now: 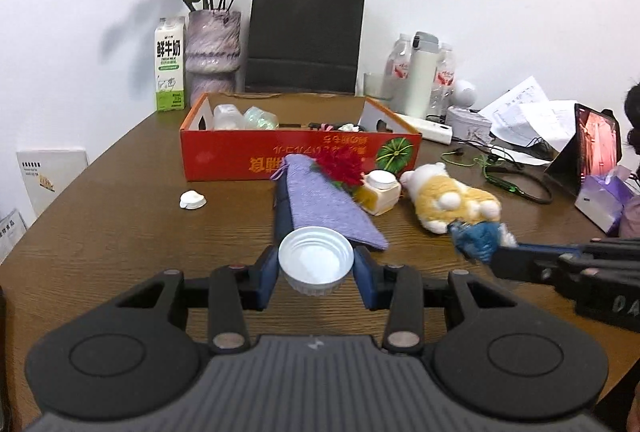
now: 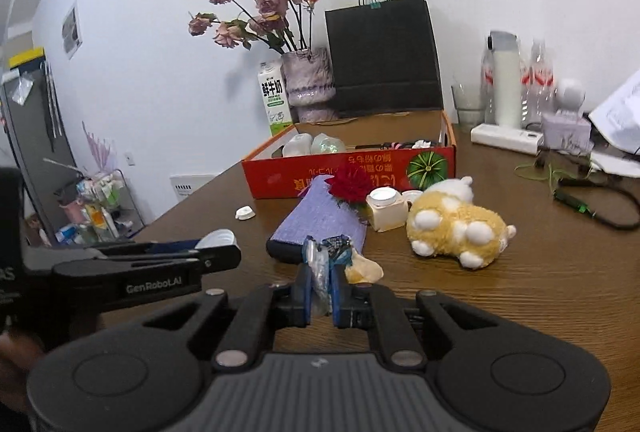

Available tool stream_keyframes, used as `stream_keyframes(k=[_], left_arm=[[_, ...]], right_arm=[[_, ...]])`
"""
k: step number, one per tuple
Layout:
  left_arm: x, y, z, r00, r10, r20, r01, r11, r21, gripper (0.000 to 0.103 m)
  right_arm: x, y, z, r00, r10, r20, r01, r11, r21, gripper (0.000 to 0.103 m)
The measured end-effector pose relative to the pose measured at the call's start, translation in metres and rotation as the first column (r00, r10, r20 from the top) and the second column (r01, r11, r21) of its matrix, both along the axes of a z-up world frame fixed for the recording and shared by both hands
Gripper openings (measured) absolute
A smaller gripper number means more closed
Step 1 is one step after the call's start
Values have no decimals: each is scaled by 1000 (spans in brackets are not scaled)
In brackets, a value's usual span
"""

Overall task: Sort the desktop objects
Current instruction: 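Carry the cap and packet into the cardboard box and open both tools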

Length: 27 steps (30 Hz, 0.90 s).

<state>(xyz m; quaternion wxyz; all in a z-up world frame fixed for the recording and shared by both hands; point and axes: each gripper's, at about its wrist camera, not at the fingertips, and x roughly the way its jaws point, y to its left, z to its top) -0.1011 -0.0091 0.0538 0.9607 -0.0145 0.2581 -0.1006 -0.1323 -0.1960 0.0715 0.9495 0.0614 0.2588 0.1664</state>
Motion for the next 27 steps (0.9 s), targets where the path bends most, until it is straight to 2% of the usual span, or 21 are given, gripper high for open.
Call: stream_keyframes(k=[3,6,9,11,13,15,18,19,22,24,25,26,27], left_arm=[[3,-2,6,1000,-9,6,9,1000,-12,41],[32,4,28,999,-41,13,42,997,-61,41],[84,8,62,997,-55,50,58,997,-58,41],[130,3,81,994,-79,72,81,996,-25,41],[188,-6,92,993,-103,52,102,995,25,41],[245,-15,90,994,-110,-7,110,991,70,41],[329,-23,71,991,-36,-129,49,994,100,41],[353,-23,62,985,-2,-173,17,996,84,41],[401,-20,35,956,2,-294,2,1000,13,41],[419,-16,25,943,31,-331,-29,1000,11,42],[428,-14,22,941,35,-337,-36,999,3,46],[433,-13,21,939,42,-341,-45,999,-2,55],[436,-13,20,938,54,-343,-58,998,-1,59]], right_arm=[[2,1,4,1000,5,0,-5,1000,-4,8],[20,0,18,1000,-5,25,6,1000,-26,8],[61,-4,45,997,-10,79,16,998,-67,8],[99,-6,65,994,9,112,2,995,-100,9],[151,-6,81,996,26,84,-15,991,-130,9],[214,0,89,998,58,14,-55,985,-164,9],[303,13,88,996,57,-62,-69,975,-214,9],[330,17,83,994,45,-96,-65,974,-217,9],[398,21,62,976,29,-214,-64,986,-155,9],[431,25,46,970,-16,-243,-31,981,-190,9],[441,28,39,967,-32,-253,-23,977,-211,10],[453,29,30,962,-43,-271,-20,975,-223,15],[462,28,23,957,-49,-286,-15,976,-216,21]])
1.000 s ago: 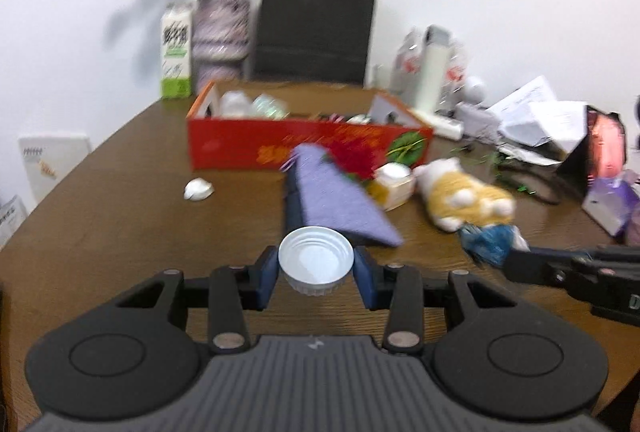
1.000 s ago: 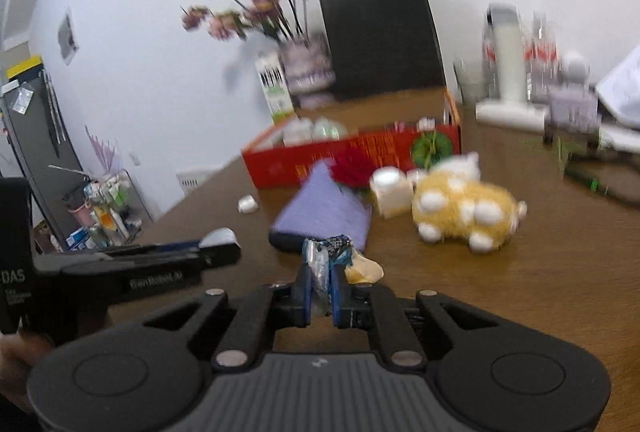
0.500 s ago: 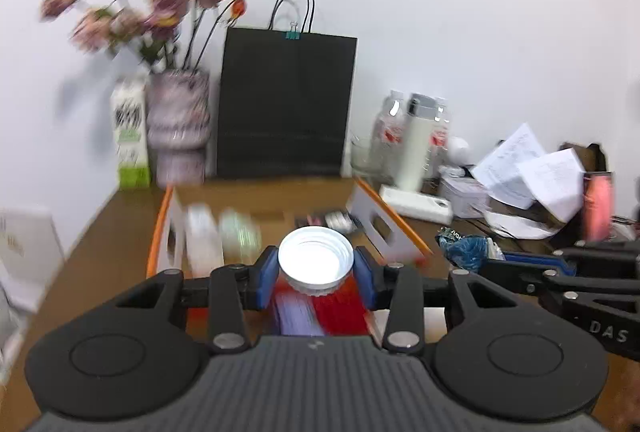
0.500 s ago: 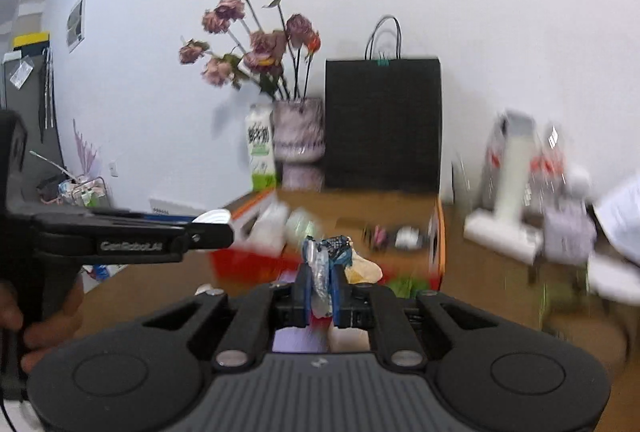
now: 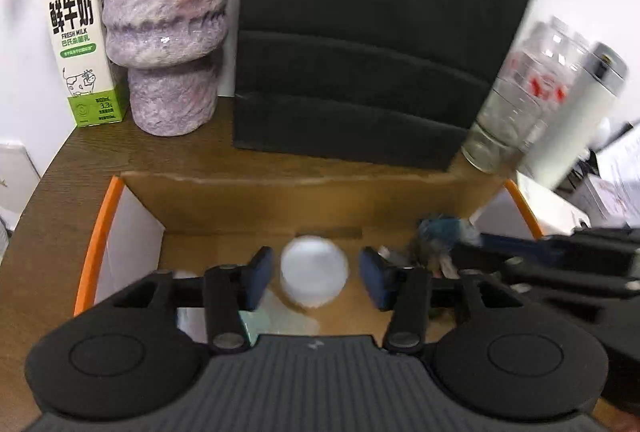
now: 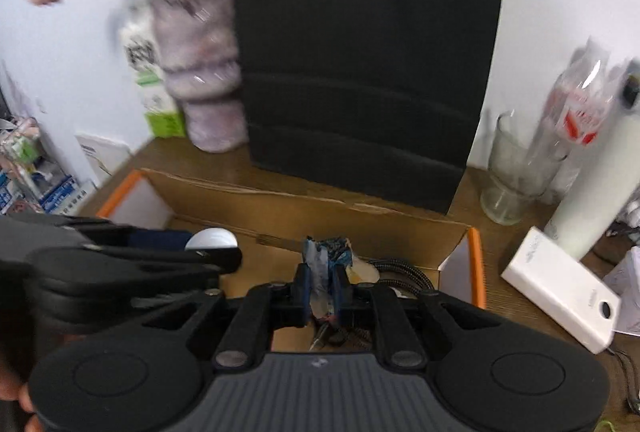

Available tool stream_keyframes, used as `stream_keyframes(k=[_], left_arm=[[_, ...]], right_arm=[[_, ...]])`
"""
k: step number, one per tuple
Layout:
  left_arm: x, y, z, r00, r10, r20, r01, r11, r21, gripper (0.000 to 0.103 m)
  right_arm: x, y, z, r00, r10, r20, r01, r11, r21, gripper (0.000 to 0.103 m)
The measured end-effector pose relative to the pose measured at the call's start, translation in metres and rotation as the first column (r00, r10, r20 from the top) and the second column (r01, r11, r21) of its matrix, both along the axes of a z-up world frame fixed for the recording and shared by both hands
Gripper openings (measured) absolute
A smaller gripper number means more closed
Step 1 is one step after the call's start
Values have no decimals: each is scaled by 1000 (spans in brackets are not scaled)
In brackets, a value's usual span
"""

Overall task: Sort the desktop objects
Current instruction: 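Carry the cap and packet into the cardboard box and open both tools, then move both open tools back over the table items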

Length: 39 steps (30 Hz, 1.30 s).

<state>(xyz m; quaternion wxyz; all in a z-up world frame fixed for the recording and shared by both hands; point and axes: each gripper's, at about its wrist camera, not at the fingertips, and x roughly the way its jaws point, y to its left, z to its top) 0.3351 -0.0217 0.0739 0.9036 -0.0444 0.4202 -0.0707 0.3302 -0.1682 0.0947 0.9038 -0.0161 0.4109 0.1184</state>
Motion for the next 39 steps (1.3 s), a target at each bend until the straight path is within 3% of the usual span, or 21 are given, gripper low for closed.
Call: stream_keyframes(k=[1,3,4,9,12,14,15,19,20,22,24,26,30,34,39], left_arm=[[4,1,-1,1000,16,-8,-16,1000,19,59],[11,2,-3,999,17,-32,-16,999,38,59],[10,7,0,999,13,-31,-12,1000,25,59],[-6,15,23,1000,15,19,-15,1000,11,68],[-28,11,39,999,21,49,-24,997,68,74],[-48,12,46,995,42,95,-50,994,93,92],[-60,13,47,990,63,128,-76,991,106,95],[-114,6,42,981,49,190,-94,968,234,95],[-128,9,43,978,56,200,-99,972,212,96],[-154,17,47,976,78,201,-100,990,101,100],[-179,27,48,979,89,183,-85,996,-30,100],[-210,32,47,978,83,194,-66,994,-92,100],[-283,29,36,947,116,300,-94,992,-85,103],[-345,22,7,919,97,381,-107,994,6,103],[-383,22,-24,929,72,362,-83,996,16,103]], right_arm=[[6,-2,-6,1000,-14,-3,14,1000,12,24],[17,-6,-15,999,-27,-22,28,999,25,43],[19,-9,-16,999,-41,-22,42,999,28,47],[2,-28,7,995,-85,47,82,995,60,69],[-14,-29,22,995,-83,45,82,996,39,70],[-33,-27,31,996,-82,45,81,997,20,71],[-43,-27,35,996,-77,49,77,997,14,73],[-95,-23,41,994,-24,103,27,999,-29,82],[-108,-21,40,993,-8,116,14,998,-58,82],[-132,-19,41,989,-6,149,21,994,-103,82],[-161,-23,43,982,-18,190,35,996,-88,83],[-191,-28,43,975,-25,220,35,999,-41,84],[-261,-34,33,950,-56,306,54,998,14,87],[-324,-31,8,943,-34,331,28,999,22,88],[-375,-26,-33,959,-38,280,33,999,22,89]])
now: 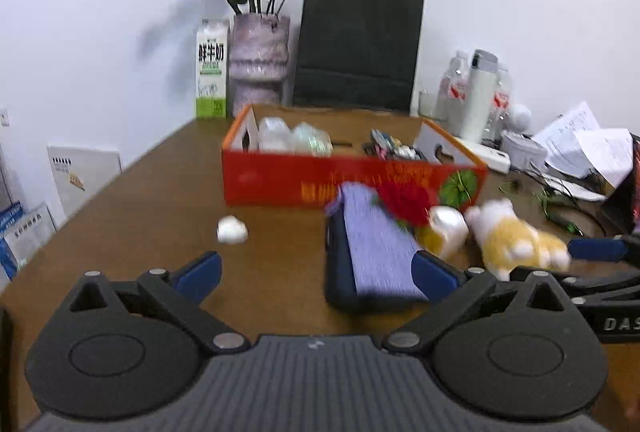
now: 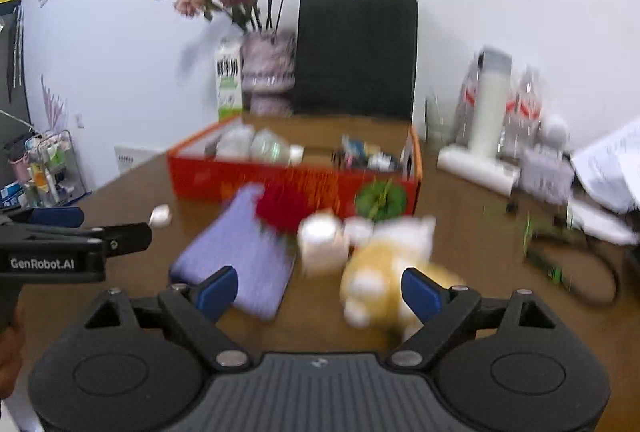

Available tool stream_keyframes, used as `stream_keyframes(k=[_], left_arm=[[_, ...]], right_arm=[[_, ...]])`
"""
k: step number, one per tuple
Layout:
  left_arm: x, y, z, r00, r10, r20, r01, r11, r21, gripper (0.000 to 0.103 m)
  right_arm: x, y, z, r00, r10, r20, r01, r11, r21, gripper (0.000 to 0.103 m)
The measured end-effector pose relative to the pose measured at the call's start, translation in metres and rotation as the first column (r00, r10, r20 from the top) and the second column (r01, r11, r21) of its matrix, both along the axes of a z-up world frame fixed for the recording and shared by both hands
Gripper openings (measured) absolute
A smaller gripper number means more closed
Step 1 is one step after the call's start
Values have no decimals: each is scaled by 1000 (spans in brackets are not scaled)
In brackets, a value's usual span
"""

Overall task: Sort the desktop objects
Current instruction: 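Move both open tools back over the table items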

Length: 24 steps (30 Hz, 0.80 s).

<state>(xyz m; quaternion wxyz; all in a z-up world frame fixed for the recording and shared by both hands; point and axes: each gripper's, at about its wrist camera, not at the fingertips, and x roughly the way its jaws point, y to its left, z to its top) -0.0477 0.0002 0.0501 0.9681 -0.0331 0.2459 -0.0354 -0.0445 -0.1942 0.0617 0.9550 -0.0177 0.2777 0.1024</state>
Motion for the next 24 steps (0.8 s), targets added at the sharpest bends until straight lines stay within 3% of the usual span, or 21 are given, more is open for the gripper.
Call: stream_keyframes(k=[4,14,19,22,24], left_arm=[[-23,0,-21,1000,-17,19,16,999,44,103],[-27,-7,-43,998,-45,-32,48,994,100,103],[-22,-1,-44,997,-53,-54,56,996,64,103],[-17,12,-39,999,-45,-14,45,999,29,103],[-4,17,-31,1000,-22,20,20,996,90,103]], right_arm=[[-18,2,-23,996,-2,-95,7,999,53,89],[-34,9,-44,996,3,-90,-2,1000,17,95],[-33,-1,-49,995,-28,-91,35,997,73,95],[-31,-6,-42,997,-53,-57,58,995,84,94],[-27,-7,-32,999,-40,-8,40,995,92,90]])
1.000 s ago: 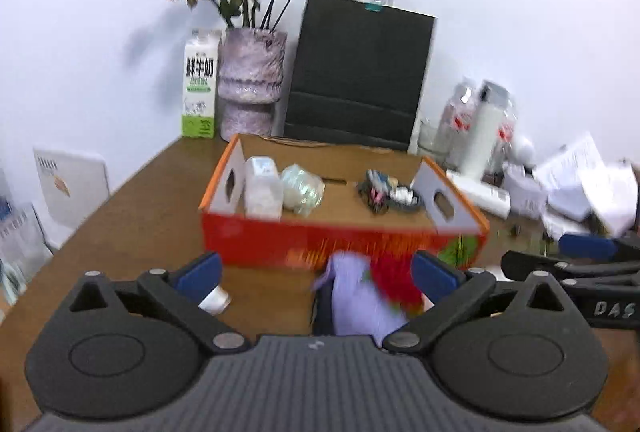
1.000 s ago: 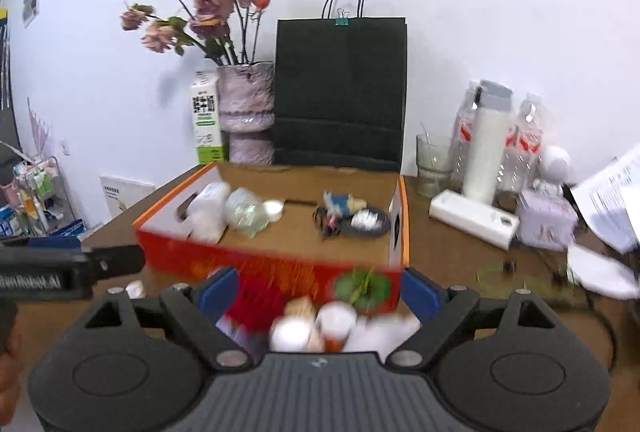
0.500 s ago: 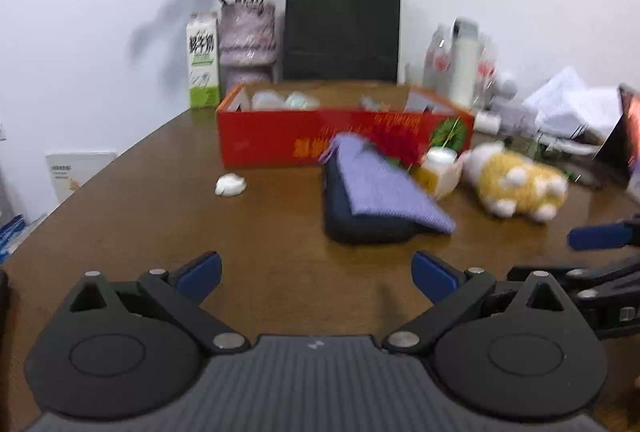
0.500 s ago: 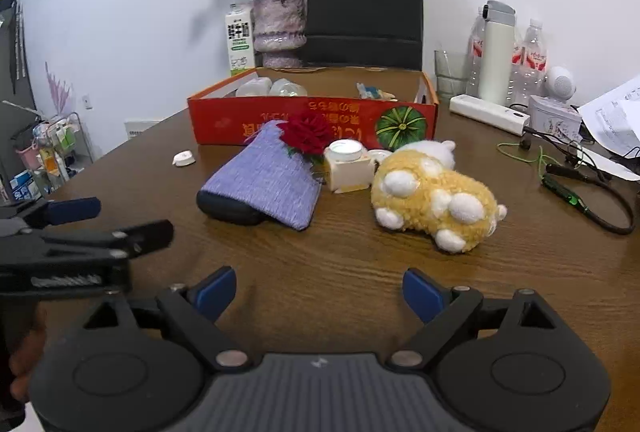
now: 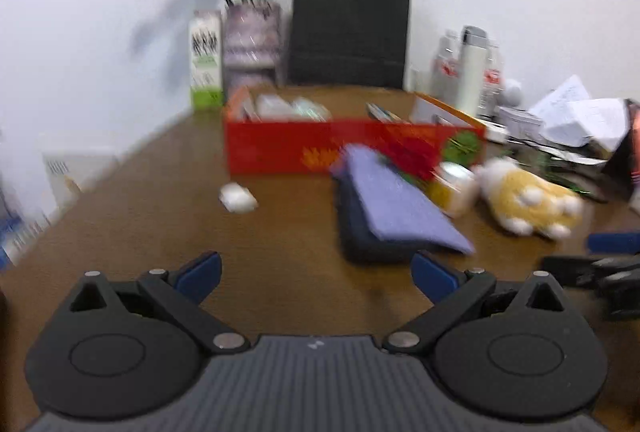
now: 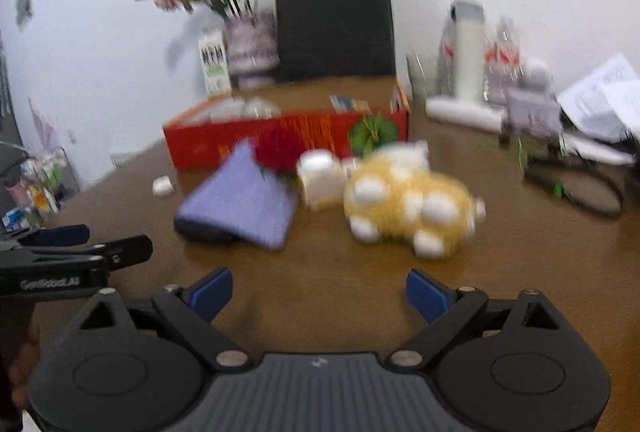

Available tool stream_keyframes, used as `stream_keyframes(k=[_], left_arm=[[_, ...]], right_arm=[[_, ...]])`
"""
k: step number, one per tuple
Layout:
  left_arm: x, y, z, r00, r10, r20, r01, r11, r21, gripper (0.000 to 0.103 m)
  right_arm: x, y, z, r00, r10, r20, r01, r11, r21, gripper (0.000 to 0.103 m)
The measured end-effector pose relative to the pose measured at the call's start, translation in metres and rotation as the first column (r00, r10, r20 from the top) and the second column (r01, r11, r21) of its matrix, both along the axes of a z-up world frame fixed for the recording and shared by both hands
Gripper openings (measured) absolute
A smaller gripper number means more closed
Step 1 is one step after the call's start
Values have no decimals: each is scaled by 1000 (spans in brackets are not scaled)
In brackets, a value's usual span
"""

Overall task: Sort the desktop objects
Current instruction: 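Move both open tools back over the table items, then grasp the small white lid with the left tool while the right tool grasps the red rose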

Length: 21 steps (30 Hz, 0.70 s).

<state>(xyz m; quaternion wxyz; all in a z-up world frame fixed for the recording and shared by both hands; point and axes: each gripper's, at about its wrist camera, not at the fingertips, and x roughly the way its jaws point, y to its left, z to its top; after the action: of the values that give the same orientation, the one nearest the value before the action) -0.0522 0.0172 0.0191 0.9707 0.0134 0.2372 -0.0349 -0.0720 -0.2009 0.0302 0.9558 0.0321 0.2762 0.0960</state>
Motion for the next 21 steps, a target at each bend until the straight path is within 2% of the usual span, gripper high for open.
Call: stream_keyframes(k=[1,3,5,7,9,12,13,17,18,21], left_arm=[[11,4,3,1000,15,16,-15,999,36,103],[34,14,4,999,46,16,-47,997,54,103],[64,26,2,997,66,-44,-65,998,21,92],[90,38,-2,992,38,-119,-42,999,-29,82],[105,47,-6,990,3,-139,-14,997,-74,76],[124,53,-13,988,22,-154,-36,995,-89,69],[129,55,-15,987,24,-161,-39,995,-90,62],[137,61,-22,987,12,-163,-30,993,-111,36],[138,63,-22,987,11,-160,-29,993,-116,31],[136,61,-22,988,-15,-157,-4,993,-118,28]], right_arm=[[5,1,5,1000,12,13,-12,1000,3,88],[23,7,15,999,39,31,-39,999,3,84],[46,16,23,997,66,49,-66,998,-3,83],[71,24,29,996,71,54,-71,997,-9,79],[97,34,37,995,86,49,-86,996,-10,77],[134,49,36,996,82,33,-80,994,-72,75],[146,52,33,998,66,16,-64,995,-79,73],[175,52,18,995,78,-67,-79,997,-19,60],[178,52,15,993,87,-81,-87,996,0,53],[185,54,5,988,112,-110,-109,993,38,42]])
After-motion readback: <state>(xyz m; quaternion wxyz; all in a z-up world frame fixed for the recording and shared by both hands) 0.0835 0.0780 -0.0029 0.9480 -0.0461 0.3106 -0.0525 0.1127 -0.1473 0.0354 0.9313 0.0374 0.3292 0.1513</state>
